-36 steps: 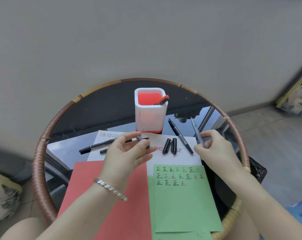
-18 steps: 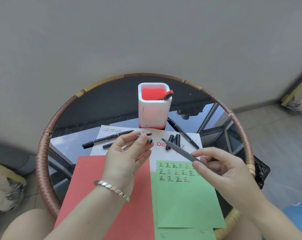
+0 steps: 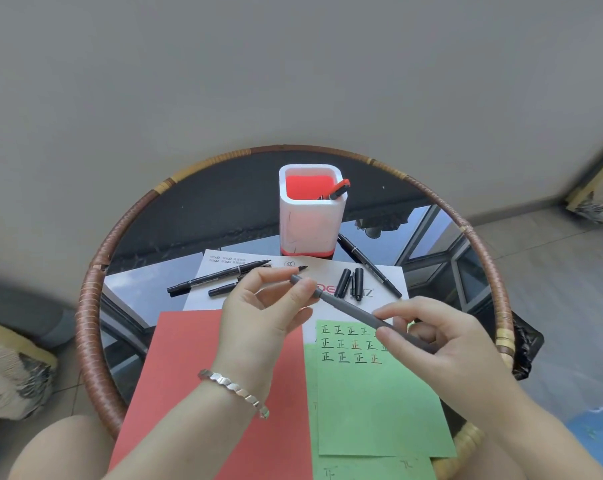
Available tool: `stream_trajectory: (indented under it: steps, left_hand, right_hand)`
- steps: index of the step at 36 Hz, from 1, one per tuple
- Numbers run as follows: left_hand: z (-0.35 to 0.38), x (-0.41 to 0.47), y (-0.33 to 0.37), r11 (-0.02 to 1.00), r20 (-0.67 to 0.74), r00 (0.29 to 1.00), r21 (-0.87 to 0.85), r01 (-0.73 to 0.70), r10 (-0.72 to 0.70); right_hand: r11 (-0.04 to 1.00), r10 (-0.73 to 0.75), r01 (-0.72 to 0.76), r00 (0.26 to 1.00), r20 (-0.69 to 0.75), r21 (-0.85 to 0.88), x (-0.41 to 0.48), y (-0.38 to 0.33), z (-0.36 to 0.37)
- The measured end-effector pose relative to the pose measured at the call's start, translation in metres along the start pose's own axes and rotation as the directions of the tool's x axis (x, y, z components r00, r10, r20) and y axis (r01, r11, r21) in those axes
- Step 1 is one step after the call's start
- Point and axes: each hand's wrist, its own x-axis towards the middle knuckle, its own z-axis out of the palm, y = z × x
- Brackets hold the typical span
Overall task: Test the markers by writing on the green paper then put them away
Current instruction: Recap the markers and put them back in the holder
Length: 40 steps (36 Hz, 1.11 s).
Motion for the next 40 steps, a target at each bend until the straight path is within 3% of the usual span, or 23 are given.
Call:
stream_trajectory:
  steps: [9, 17, 23, 29, 33, 35, 38, 40]
  left_hand:
    - [0.003, -0.004, -0.002, 0.988, 0.056, 0.996, 0.138, -0.074, 0.067]
    - [0.010, -0.008, 0.003, 0.998, 0.107, 0.993, 0.020, -0.052, 0.049]
    - [0.018, -0.008, 0.010, 0.987, 0.094, 0.982, -0.003, -0.162, 0.161]
    - [0.015, -0.009, 0.011, 0.987, 0.079, 0.983, -0.005, -0.163, 0.163]
    - [0.015, -0.006, 0.006, 0.994, 0.049, 0.996, -0.089, -0.065, 0.069]
    - [0.016, -0.003, 0.006, 0.994, -0.003, 0.998, -0.088, -0.059, 0.059]
    - [0.014, 0.003, 0.019, 0.962, -0.145, 0.954, -0.029, -0.271, 0.264]
    - [0.012, 0.007, 0.036, 0.859, -0.197, 0.840, 0.026, -0.512, 0.506]
  right_hand:
    - [0.989, -0.130, 0.126, 0.991, -0.041, -0.082, -0.001, -0.001, -0.002]
    - [0.970, -0.237, 0.241, 0.966, -0.104, 0.027, -0.003, -0.005, -0.002]
    - [0.970, -0.156, 0.184, 0.972, -0.175, 0.160, -0.002, -0.011, 0.005]
    - [0.901, 0.076, -0.058, 0.997, -0.024, 0.430, 0.008, -0.016, 0.001]
    - [0.922, 0.096, -0.095, 0.995, 0.016, 0.376, 0.014, -0.018, 0.008]
    - [0.973, 0.055, -0.060, 0.998, 0.025, 0.221, 0.019, -0.015, 0.011]
    - [0.991, -0.003, 0.010, 0.999, 0.053, -0.137, 0.031, -0.002, 0.006]
    - [0.953, -0.045, 0.049, 0.999, 0.020, -0.299, 0.039, 0.009, 0.000]
